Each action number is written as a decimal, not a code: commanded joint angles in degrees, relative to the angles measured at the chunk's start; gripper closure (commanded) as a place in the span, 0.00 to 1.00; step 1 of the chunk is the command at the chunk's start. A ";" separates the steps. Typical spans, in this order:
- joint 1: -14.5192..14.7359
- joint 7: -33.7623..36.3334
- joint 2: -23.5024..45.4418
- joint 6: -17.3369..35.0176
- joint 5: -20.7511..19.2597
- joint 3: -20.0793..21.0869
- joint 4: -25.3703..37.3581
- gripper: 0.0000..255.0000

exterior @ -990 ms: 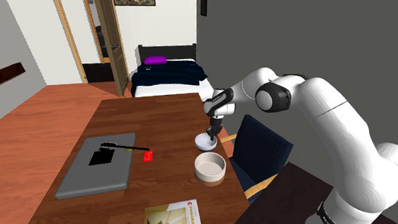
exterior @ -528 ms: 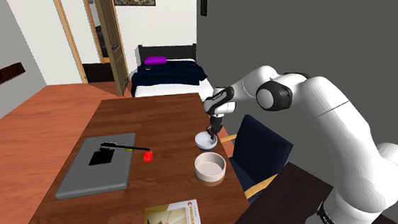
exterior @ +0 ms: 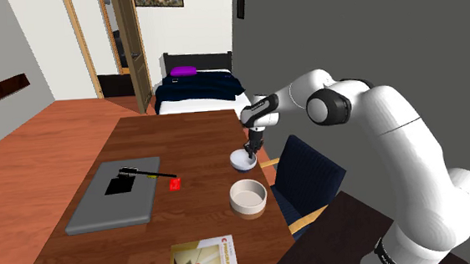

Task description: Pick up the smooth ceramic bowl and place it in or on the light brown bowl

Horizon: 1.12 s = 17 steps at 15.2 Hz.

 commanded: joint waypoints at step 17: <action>0.54 1.55 -9.36 -7.94 -1.22 -0.95 -1.33 1.00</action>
